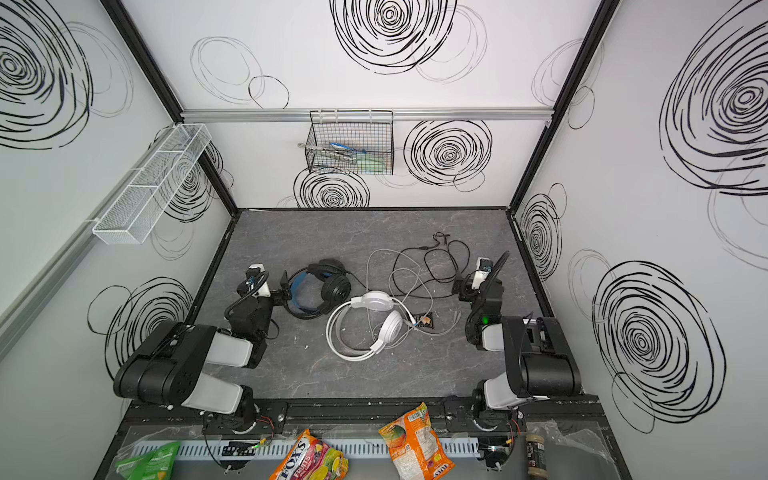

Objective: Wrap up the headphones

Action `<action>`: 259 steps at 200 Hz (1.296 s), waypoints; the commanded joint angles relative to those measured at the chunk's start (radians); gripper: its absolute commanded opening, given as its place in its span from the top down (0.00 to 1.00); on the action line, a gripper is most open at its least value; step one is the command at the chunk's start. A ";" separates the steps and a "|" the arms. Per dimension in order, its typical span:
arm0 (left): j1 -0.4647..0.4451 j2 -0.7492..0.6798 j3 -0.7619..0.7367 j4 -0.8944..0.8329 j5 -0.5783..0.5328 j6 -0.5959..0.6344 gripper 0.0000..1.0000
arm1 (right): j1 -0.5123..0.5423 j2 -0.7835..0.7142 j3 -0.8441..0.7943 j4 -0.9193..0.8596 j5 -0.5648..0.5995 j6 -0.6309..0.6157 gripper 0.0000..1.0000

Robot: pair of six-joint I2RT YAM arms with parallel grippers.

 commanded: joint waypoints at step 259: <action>0.006 -0.002 0.017 0.065 0.010 0.003 0.04 | -0.004 -0.010 0.001 0.043 -0.006 0.017 0.03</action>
